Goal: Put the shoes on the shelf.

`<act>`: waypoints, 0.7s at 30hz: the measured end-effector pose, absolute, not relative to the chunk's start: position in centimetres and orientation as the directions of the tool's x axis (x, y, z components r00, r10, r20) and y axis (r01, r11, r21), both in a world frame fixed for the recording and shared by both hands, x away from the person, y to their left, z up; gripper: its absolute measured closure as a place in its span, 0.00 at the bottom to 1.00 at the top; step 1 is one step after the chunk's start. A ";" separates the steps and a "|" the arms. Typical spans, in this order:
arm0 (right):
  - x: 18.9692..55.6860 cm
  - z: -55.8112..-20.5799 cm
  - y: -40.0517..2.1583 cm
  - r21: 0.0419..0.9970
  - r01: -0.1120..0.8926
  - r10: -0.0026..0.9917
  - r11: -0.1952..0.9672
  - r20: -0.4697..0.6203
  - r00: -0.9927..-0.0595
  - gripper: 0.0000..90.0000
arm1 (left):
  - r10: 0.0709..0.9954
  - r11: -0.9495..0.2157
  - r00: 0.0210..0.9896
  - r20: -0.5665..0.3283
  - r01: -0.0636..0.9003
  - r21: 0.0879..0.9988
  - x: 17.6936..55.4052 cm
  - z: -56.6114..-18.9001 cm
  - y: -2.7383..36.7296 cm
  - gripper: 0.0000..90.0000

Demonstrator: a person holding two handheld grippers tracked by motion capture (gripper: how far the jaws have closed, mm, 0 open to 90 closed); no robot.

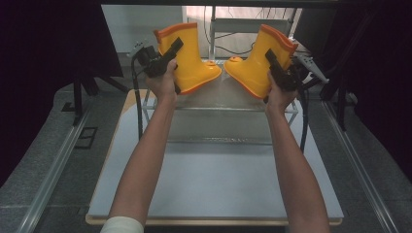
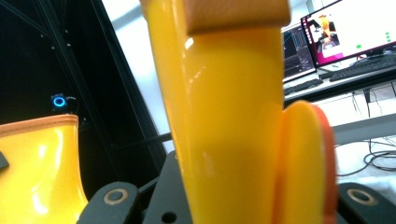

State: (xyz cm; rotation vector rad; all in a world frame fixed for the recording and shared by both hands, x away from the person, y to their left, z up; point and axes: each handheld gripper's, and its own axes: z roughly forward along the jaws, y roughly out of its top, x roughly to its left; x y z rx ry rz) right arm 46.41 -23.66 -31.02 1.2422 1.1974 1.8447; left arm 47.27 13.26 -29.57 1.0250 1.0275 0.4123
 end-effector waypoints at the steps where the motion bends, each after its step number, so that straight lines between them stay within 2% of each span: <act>1: 46.5 -31.3 -23.4 0.918 0.003 0.851 -0.397 0.369 -0.373 0.93 | 0.710 0.497 0.492 -0.504 0.158 0.853 47.2 -29.8 13.2 0.92; 10: 45.9 -32.3 -21.2 0.955 -0.012 0.887 -0.296 0.271 -0.373 0.89 | 0.732 0.465 0.495 -0.467 0.138 0.875 46.4 -31.0 12.5 0.90; 15: 45.3 -32.6 -20.9 0.964 -0.001 0.894 -0.265 0.245 -0.375 0.80 | 0.766 0.408 0.493 -0.413 0.125 0.905 45.5 -31.2 12.2 0.81; 18: 45.0 -32.5 -21.0 0.965 0.004 0.893 -0.264 0.246 -0.377 0.73 | 0.759 0.413 0.494 -0.424 0.138 0.900 45.1 -31.5 12.3 0.74; 19: 44.8 -32.4 -21.0 0.963 0.013 0.889 -0.268 0.252 -0.381 0.66 | 0.757 0.409 0.497 -0.425 0.148 0.901 45.0 -31.6 12.3 0.69; 21: 44.7 -32.3 -20.9 0.963 0.010 0.887 -0.271 0.253 -0.386 0.65 | 0.755 0.402 0.504 -0.419 0.149 0.903 44.7 -31.8 12.4 0.67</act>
